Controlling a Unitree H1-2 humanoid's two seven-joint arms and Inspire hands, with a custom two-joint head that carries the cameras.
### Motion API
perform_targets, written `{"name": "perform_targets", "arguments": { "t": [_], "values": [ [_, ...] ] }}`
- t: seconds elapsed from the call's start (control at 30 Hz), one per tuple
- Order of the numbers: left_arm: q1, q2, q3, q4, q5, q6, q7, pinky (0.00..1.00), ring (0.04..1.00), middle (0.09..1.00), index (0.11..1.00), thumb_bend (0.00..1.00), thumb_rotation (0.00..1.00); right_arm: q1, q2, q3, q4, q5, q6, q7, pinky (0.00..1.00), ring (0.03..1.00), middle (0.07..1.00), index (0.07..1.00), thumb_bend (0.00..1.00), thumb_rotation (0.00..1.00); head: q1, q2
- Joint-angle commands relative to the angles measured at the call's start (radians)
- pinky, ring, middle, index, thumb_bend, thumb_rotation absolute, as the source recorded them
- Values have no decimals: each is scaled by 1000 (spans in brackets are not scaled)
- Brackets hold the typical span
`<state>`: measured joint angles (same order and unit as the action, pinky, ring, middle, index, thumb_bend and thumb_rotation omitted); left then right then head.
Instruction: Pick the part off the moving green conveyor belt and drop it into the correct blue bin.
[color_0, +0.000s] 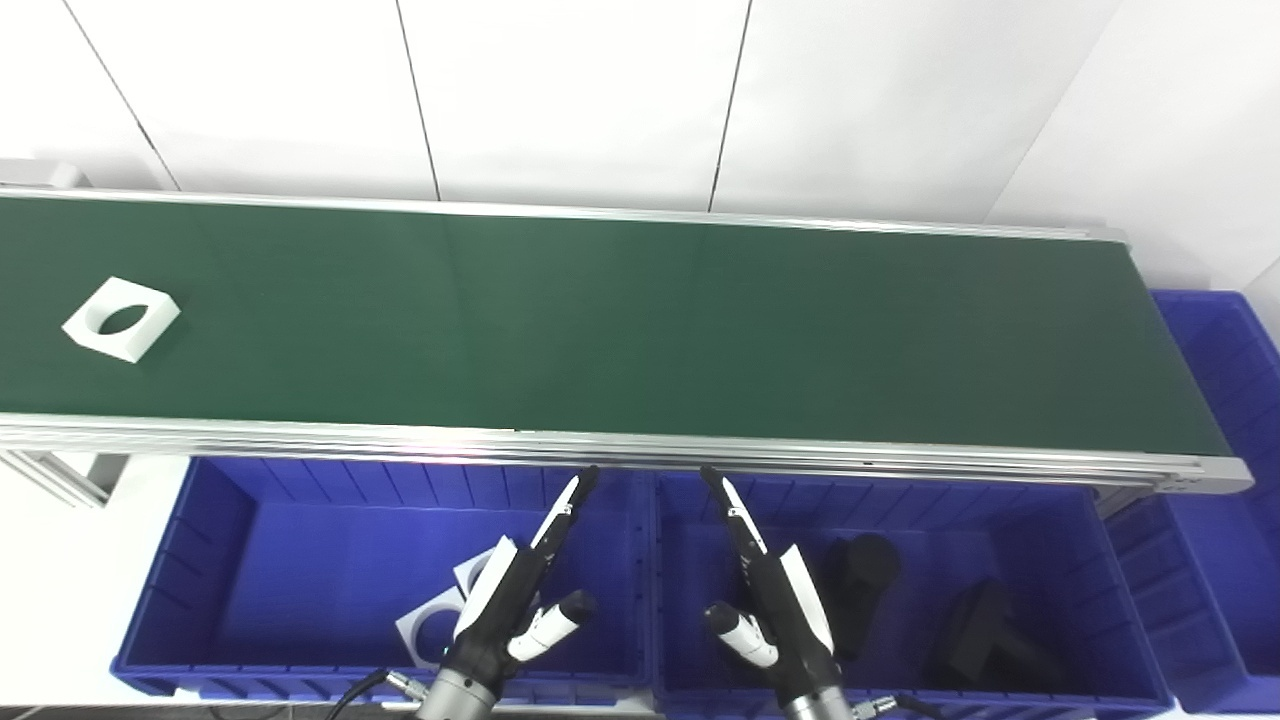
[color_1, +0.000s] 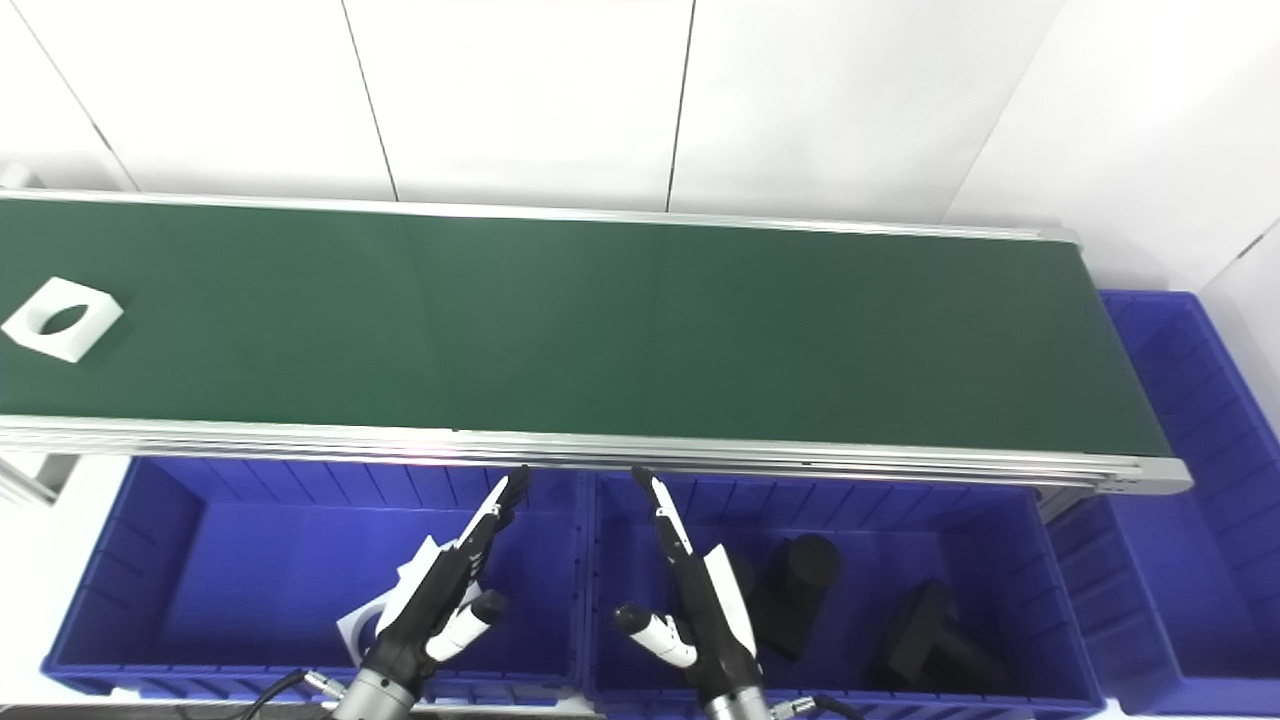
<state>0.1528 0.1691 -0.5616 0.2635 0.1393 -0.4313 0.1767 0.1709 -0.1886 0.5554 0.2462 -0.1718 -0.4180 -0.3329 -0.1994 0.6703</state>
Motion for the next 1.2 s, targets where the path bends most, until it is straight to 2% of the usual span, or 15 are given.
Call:
{"name": "perform_targets", "arguments": {
  "t": [0.0, 1.17],
  "values": [
    [-19, 4, 0, -14, -3, -39, 18, 1000, 1000, 1000, 1000, 873, 1000, -11, 2, -2, -18, -8, -52, -10, 990, 996, 996, 976, 955, 982, 1, -1],
    [-27, 11, -13, -7, 7, -39, 42, 1000, 1000, 1000, 1000, 866, 1000, -14, -1, 8, -13, -18, -52, -32, 971, 986, 990, 976, 931, 1000, 3, -4]
  ]
}}
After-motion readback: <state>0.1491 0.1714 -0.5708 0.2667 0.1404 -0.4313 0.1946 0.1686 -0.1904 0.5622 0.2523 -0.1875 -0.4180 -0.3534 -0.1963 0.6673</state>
